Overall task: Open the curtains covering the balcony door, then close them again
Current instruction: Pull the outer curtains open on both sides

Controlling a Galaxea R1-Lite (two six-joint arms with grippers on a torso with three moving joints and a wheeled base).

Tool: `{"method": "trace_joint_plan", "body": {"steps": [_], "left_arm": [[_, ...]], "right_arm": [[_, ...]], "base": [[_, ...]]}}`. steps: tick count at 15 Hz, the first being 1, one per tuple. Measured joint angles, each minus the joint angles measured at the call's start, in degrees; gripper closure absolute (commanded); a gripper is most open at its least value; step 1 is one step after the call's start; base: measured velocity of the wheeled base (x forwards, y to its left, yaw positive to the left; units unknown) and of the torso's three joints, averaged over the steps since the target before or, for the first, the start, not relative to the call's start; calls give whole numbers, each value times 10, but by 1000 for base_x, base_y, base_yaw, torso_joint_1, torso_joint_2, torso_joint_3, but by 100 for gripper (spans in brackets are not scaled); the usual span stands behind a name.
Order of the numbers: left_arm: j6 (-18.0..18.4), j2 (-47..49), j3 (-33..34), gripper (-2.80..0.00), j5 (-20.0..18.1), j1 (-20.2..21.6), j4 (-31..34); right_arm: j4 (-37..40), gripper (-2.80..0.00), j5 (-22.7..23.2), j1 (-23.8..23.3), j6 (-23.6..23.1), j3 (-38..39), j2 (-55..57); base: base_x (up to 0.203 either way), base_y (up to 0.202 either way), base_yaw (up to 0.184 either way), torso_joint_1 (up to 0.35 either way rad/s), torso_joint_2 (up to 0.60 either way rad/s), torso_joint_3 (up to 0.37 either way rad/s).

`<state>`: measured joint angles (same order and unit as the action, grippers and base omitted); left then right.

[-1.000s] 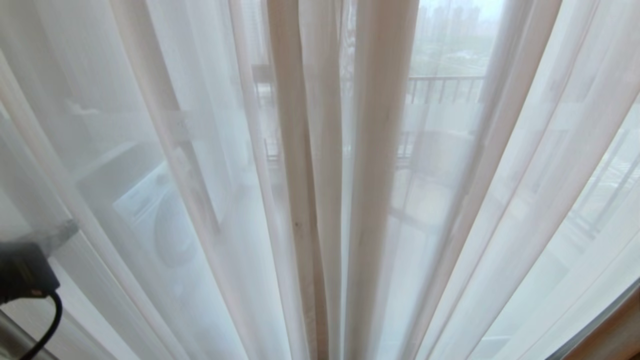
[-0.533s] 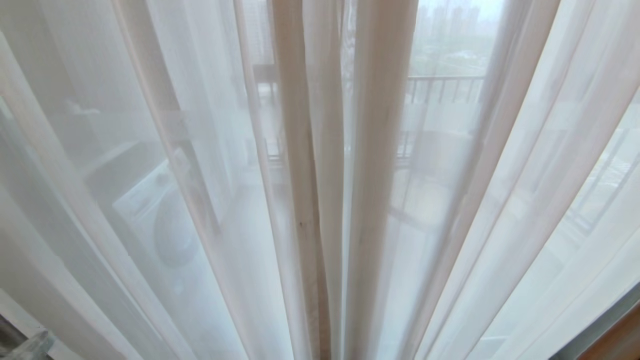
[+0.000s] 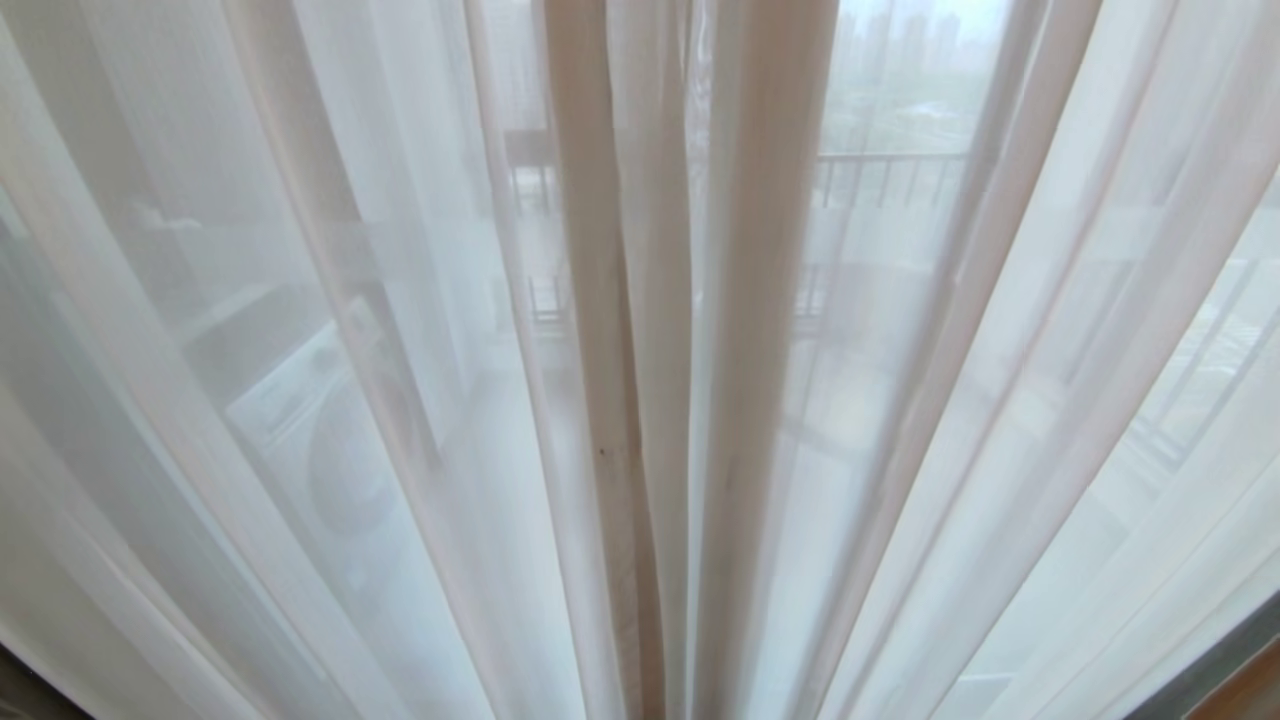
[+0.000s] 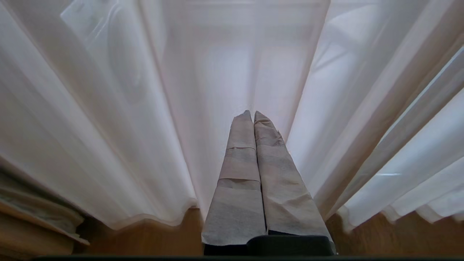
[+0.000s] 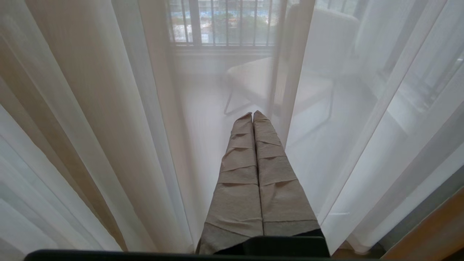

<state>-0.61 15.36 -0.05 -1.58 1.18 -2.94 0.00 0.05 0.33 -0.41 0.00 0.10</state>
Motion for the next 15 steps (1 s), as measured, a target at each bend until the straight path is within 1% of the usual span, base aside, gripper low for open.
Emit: {"method": "trace_joint_plan", "body": {"steps": [1, 2, 3, 5, 7, 9, 15], "left_arm": [[-14, -8, 0, 0, 5, -14, 2], [-30, -21, 0, 0, 15, -19, 5], [-44, -39, 0, 0, 23, -19, 7], [-57, -87, 0, 0, 30, -15, 9], [-62, -123, 0, 0, 33, -13, 10], [-62, -141, 0, 0, 34, -12, 10], [-62, -152, 0, 0, 34, -12, 10]], "right_arm": [[0, 0, 0, 0, 0, 0, 0], [0, 0, 0, 0, 0, 0, 0], [0, 0, 0, 0, 0, 0, 0], [0, 0, 0, 0, 0, 0, 0], [0, 0, 0, 0, 0, 0, 0], [1, 0, 0, 0, -1, 0, 0], [0, 0, 0, 0, -1, 0, 0]], "base": [[0, 0, 0, 0, 0, 0], [0, 0, 0, 0, 0, 0], [0, 0, 0, 0, 0, 0], [0, 0, 0, 0, 0, 0], [0, 0, 0, 0, 0, 0], [0, 0, 0, 0, 0, 0], [0, 0, 0, 0, 0, 0]]}}
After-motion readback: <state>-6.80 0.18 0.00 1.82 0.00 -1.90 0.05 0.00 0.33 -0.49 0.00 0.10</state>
